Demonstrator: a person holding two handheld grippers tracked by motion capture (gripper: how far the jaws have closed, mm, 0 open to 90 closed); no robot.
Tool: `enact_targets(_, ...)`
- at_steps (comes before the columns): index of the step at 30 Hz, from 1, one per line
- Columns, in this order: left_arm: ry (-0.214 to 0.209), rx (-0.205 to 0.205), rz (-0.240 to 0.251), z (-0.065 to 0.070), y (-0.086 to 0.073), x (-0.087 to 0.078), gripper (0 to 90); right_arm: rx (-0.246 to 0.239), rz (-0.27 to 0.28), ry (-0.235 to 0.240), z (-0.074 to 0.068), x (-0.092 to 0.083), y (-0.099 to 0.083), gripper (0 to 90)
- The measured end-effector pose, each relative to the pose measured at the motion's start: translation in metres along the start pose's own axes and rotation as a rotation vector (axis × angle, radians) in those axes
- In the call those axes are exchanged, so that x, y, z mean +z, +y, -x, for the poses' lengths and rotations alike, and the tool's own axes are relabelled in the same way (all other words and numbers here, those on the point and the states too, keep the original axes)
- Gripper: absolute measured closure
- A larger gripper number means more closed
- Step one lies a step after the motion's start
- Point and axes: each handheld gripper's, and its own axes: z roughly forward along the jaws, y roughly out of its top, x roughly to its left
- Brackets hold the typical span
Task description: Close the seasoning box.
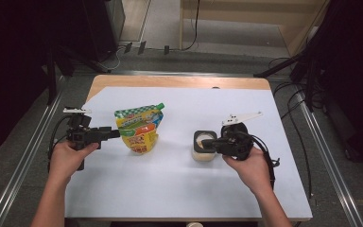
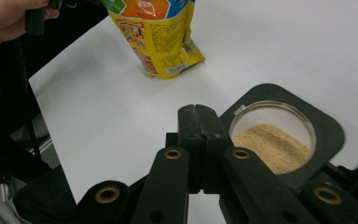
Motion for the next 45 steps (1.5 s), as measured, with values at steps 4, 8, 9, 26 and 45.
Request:
enact_targets(4,0.001,-0.002,-0.001,0.0,0.0,0.0,43.3,0.005,0.012,-0.012,0.007,-0.012,0.001,90.0)
enact_targets(8,0.002,-0.005,-0.002,-0.001,0.0,0.0,43.2,0.022,0.034,-0.025,0.014,-0.024,0.001,90.0)
enact_targets(9,0.0,-0.005,-0.002,-0.001,0.0,0.0,43.2,0.026,0.039,-0.026,0.015,-0.026,0.001,90.0)
enact_targets(26,-0.003,-0.001,-0.011,0.0,0.0,0.002,43.0,0.068,0.108,-0.107,0.036,-0.068,-0.002,90.0)
enact_targets(45,-0.004,-0.004,-0.008,0.0,-0.001,0.002,42.9,0.143,0.063,-0.143,0.06,-0.037,-0.02,90.0)
